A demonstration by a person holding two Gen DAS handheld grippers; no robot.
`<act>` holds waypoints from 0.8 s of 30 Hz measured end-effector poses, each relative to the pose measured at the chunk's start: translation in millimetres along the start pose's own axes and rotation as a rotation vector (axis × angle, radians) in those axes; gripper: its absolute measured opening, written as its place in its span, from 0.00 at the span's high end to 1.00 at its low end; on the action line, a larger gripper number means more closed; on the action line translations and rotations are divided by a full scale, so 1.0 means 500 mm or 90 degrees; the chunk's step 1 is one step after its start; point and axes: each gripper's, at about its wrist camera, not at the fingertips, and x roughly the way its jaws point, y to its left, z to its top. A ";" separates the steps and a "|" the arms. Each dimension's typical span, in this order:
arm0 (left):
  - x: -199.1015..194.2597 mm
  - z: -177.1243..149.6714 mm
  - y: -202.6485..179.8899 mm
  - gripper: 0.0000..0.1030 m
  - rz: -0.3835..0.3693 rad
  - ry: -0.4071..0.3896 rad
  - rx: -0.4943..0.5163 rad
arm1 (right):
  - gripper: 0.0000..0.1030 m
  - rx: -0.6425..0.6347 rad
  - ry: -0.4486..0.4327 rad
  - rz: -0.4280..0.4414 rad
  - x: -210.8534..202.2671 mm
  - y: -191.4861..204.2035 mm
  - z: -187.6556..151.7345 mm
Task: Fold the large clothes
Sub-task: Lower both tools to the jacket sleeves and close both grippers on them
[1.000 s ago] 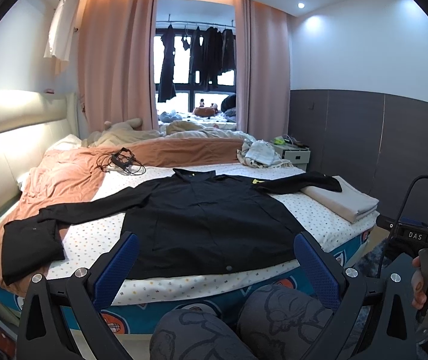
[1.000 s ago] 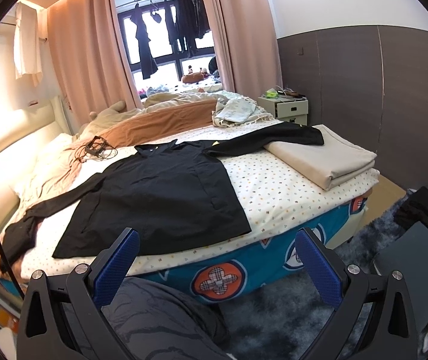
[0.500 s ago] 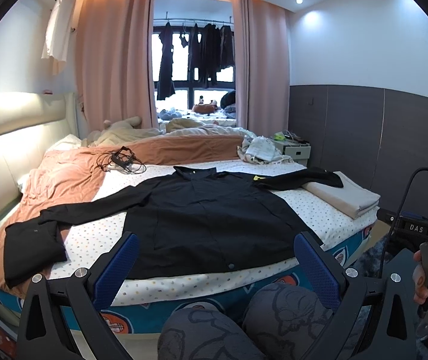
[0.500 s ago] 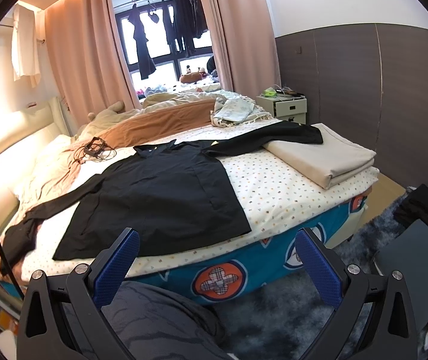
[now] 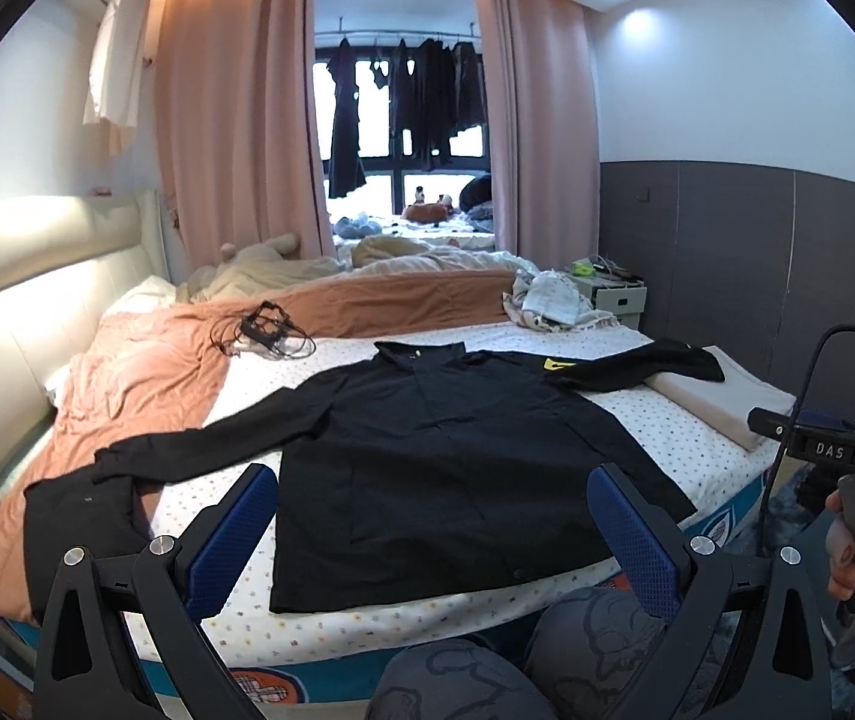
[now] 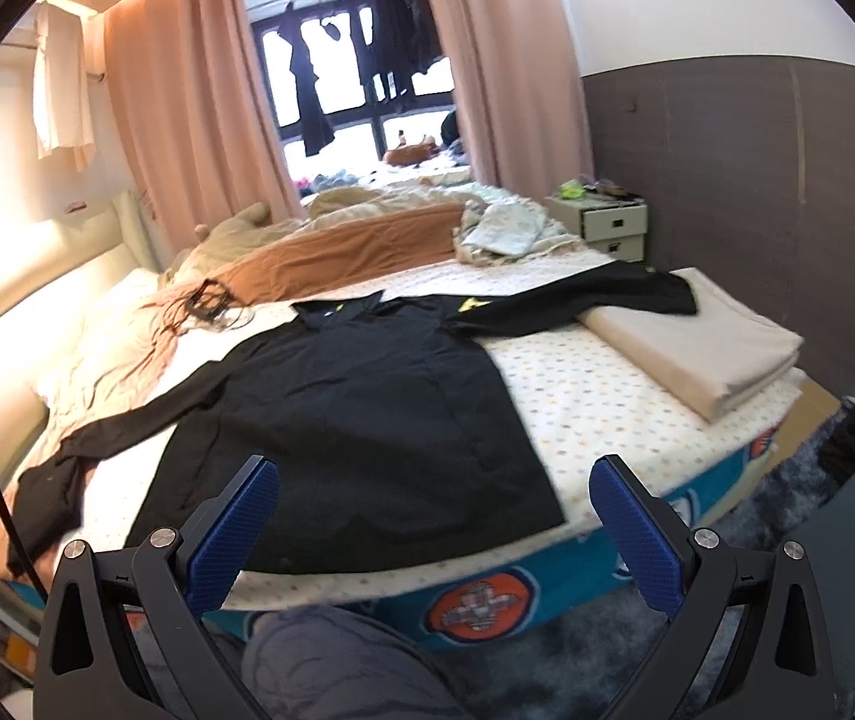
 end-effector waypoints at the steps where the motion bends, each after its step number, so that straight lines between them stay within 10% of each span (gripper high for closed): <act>1: 0.010 0.002 0.008 0.00 0.004 0.002 -0.002 | 0.00 -0.009 0.000 0.002 0.012 0.014 0.005; 24: 0.321 0.078 0.253 0.00 0.108 0.098 -0.077 | 0.00 -0.036 0.067 0.133 0.404 0.268 0.156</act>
